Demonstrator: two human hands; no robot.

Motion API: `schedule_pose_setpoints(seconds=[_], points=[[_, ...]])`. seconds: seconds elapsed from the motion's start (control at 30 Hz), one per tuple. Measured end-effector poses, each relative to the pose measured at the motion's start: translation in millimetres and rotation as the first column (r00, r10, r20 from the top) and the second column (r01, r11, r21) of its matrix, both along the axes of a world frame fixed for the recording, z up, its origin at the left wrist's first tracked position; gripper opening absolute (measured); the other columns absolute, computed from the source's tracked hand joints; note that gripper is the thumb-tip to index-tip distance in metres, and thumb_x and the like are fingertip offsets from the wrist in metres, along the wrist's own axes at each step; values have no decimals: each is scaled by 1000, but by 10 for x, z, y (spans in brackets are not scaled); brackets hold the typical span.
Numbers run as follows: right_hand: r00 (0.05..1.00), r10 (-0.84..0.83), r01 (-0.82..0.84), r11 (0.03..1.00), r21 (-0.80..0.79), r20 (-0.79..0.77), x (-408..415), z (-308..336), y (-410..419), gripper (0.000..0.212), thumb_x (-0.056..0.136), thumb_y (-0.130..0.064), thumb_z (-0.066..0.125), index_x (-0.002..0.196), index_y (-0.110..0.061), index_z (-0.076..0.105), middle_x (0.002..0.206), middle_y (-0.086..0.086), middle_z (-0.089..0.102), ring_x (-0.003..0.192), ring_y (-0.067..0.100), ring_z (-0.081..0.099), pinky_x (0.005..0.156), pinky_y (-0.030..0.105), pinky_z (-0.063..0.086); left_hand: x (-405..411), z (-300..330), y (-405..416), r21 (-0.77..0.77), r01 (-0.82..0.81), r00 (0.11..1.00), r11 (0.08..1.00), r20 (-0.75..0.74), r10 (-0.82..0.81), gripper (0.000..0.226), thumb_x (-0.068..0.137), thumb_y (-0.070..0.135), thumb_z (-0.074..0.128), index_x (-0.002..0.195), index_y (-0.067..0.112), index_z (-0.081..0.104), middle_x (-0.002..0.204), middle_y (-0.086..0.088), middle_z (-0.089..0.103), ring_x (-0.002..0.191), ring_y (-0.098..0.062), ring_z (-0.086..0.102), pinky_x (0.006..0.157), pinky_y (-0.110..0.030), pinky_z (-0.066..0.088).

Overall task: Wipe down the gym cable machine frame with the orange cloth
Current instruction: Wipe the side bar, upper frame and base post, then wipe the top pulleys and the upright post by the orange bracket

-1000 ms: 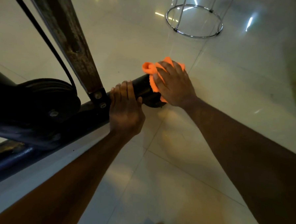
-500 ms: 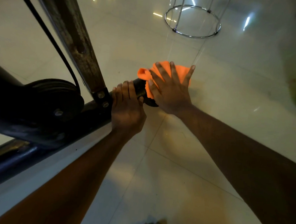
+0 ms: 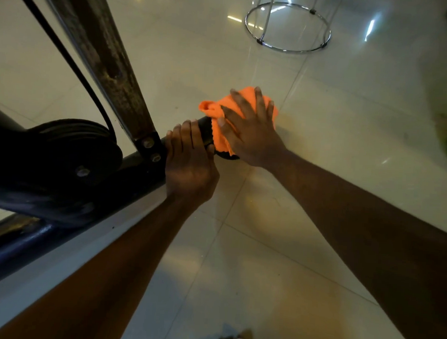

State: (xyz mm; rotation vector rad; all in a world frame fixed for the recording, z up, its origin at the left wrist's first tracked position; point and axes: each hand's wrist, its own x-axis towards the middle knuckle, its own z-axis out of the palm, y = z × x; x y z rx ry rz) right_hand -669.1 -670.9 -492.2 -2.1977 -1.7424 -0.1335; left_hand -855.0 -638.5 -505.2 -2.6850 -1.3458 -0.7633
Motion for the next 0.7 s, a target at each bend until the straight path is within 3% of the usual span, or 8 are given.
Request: schedule_pose_setpoints(seconds=[0.17, 0.23, 0.33, 0.4, 0.47, 0.57, 0.7], points=[[991, -122, 119, 992, -51, -56, 263, 162, 99, 64, 110, -66, 23, 159, -34, 50, 180, 5, 22, 162, 58, 3, 125, 81, 8, 1, 5, 8, -24, 5, 1000, 1000, -3, -5, 58, 112, 30, 43, 157, -6, 39, 155, -25, 48, 145, -44, 43, 128, -54, 26], [998, -59, 59, 998, -7, 0, 82, 164, 99, 64, 114, -61, 21, 157, -28, 55, 174, 11, 37, 161, 58, 16, 125, 79, 14, 1, 6, 5, -11, 9, 1000, 1000, 3, -9, 56, 112, 28, 43, 156, -7, 40, 154, -26, 49, 144, -45, 45, 128, -54, 26], [986, 97, -110, 990, 92, 138, 25, 8, -51, 51, 116, -51, 36, 151, -22, 61, 165, 16, 50, 151, 64, 32, 122, 76, 25, -1, -1, -10, 16, 10, 1000, 1000, 9, -10, 55, 112, 26, 43, 156, -7, 40, 153, -27, 49, 143, -46, 46, 128, -54, 26], [984, 89, -105, 990, 94, 157, 186, 21, -54, 51, 117, -51, 36, 152, -23, 59, 164, 14, 50, 152, 61, 35, 121, 76, 28, 1, -13, -11, 0, 11, 1000, 1000, 9, -11, 56, 112, 27, 41, 156, -7, 40, 154, -26, 49, 144, -45, 45, 128, -54, 25], [980, 69, -90, 990, 105, 187, 262, 15, 51, 41, 118, -35, 43, 149, -13, 58, 158, 20, 55, 151, 55, 41, 115, 79, 33, 9, -2, -10, 4, 0, 1000, 1000, 9, 0, 56, 112, 29, 41, 156, -6, 40, 154, -26, 49, 145, -44, 45, 129, -53, 25], [998, -31, 40, 988, 149, -58, 182, 58, 49, 45, 117, -38, 43, 147, -12, 63, 162, 21, 51, 155, 40, 42, 123, 69, 30, 18, 15, -28, 21, -6, 1000, 1000, 10, 6, 55, 113, 29, 42, 157, -5, 41, 154, -24, 49, 145, -42, 45, 128, -52, 26], [982, -41, 57, 995, 83, -183, 191, 177, -294, 45, 114, -39, 50, 155, -22, 61, 170, 8, 45, 153, 37, 46, 123, 49, 39, 28, 54, -89, 14, -26, 1000, 1000, -16, 26, 55, 114, 28, 39, 158, -4, 38, 155, -23, 48, 146, -42, 44, 129, -52, 25]])
